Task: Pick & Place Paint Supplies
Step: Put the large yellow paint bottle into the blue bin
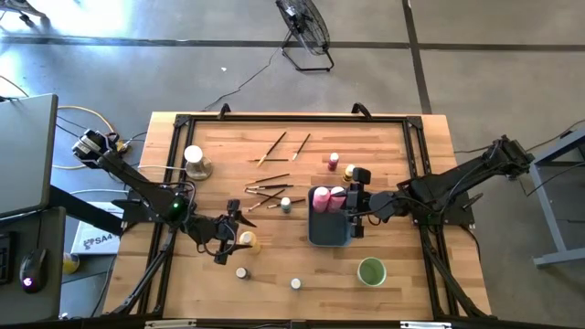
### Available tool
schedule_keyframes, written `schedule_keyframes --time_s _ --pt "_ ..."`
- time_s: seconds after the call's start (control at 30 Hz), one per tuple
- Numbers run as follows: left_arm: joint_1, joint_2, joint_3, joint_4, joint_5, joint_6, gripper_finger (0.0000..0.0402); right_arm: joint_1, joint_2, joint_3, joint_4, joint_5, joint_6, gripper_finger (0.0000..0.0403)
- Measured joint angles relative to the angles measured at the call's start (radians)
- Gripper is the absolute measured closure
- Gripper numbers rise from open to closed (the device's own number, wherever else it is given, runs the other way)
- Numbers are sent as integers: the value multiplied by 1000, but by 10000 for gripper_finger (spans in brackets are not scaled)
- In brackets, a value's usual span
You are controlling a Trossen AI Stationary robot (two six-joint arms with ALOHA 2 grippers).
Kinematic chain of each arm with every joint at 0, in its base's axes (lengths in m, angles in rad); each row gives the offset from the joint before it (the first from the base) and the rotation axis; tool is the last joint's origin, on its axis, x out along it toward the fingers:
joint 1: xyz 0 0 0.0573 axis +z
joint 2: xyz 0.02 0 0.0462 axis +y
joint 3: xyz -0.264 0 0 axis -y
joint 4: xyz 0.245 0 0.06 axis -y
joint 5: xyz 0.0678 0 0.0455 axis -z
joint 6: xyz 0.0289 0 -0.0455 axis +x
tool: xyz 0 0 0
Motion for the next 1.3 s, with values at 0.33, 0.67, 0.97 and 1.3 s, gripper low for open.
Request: schedule_keyframes --time_s 0.33,0.67,0.97,1.3 --pt "0 0 0 0 -1 0 130 0 0 0 0 0 0 241" --pt "0 -1 1 -12 -4 -14 130 0 0 0 0 0 0 241" --pt "0 -1 1 -16 -4 -56 130 0 0 0 0 0 0 241" --pt "0 0 1 -13 77 -102 130 0 0 0 0 0 0 241"
